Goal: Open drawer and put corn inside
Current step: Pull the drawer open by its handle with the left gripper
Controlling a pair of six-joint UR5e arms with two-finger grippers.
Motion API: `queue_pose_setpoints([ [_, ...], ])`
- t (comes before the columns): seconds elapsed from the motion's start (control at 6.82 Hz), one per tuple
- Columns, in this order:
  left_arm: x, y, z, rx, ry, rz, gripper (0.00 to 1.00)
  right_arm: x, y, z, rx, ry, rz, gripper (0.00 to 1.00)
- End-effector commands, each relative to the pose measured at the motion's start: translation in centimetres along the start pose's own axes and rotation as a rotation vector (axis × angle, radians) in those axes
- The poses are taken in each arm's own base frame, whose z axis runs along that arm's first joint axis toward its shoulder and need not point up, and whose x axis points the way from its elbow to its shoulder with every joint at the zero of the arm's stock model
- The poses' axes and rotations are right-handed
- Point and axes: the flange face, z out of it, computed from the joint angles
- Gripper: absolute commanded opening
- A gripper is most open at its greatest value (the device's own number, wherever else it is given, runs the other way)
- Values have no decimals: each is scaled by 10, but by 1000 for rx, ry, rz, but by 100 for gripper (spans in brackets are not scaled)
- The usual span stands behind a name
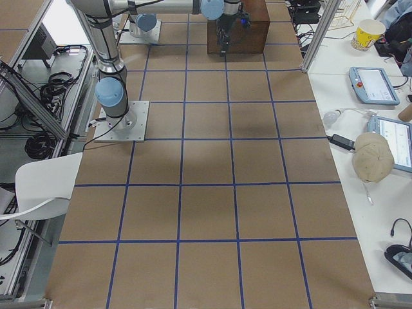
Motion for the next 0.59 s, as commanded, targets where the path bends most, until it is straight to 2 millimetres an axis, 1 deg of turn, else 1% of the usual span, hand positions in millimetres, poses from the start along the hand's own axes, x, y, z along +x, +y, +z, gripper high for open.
queue_pose_setpoints([
  [0.0, -24, 8, -7, 15, -6, -25, 100, 0, 0, 0, 0, 0, 0, 100],
  [0.15, -25, 8, -10, 12, -21, -23, 100, 0, 0, 0, 0, 0, 0, 100],
  [0.29, -26, 4, -18, 21, -35, -20, 100, 0, 0, 0, 0, 0, 0, 100],
  [0.44, -29, 3, -19, 21, -37, -20, 100, 0, 0, 0, 0, 0, 0, 100],
])
